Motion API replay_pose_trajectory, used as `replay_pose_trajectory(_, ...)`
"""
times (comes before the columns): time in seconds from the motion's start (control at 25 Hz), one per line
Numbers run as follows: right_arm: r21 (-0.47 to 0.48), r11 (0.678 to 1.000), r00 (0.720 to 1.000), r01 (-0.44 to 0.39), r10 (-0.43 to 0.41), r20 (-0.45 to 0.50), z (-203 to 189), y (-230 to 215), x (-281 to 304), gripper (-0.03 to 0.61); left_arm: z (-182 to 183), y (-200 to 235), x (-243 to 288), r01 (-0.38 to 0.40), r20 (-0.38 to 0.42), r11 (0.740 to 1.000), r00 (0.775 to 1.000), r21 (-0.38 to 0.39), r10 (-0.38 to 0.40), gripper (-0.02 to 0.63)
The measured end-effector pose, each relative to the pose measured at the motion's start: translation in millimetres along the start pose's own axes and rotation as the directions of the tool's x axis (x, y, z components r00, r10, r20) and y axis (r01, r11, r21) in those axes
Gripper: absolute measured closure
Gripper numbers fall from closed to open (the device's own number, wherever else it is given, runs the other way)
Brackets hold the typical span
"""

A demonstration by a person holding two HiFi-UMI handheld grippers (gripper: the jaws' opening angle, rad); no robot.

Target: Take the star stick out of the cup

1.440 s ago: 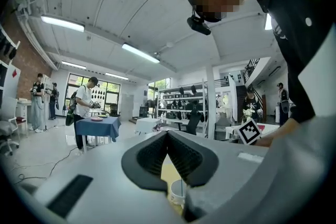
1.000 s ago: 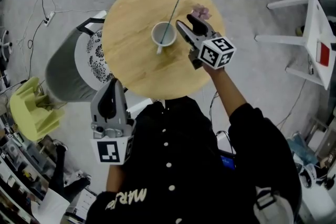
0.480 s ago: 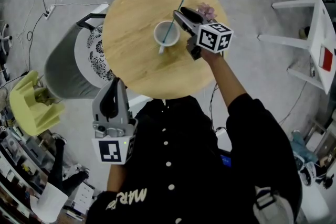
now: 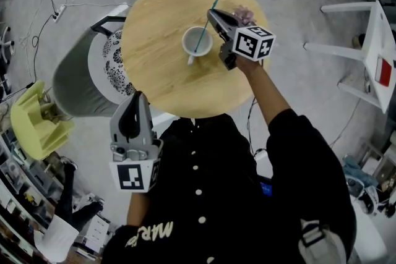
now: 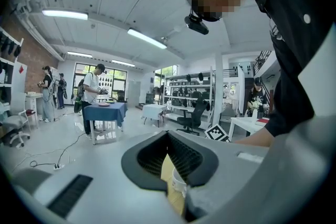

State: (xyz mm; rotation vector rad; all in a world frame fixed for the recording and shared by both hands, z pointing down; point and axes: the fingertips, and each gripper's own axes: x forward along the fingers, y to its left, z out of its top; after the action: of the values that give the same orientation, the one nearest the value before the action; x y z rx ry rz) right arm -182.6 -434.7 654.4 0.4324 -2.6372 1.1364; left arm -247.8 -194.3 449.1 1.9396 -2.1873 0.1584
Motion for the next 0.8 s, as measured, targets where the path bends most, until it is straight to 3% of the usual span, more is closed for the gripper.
replay_pose_trajectory(0.2,-0.02,1.0,1.0,-0.013,0.013,0.022,6,12,-4,0.572,16,-3,-2,0.008,0.068,1.0,0.998,-0.025,-0.007,0.615)
replay_pose_trajectory(0.36,-0.09,0.996,0.999,0.001,0.004,0.051,15,26,-12,0.572,24,1,-9,0.005,0.074,1.0,0.997,-0.018,-0.004,0.615)
replay_pose_trajectory(0.8,-0.24,0.969,0.966,0.053,0.011,0.257,69,103,-78,0.571,62,5,-34,0.029,0.19,1.0,0.981,-0.01,-0.027,0.615)
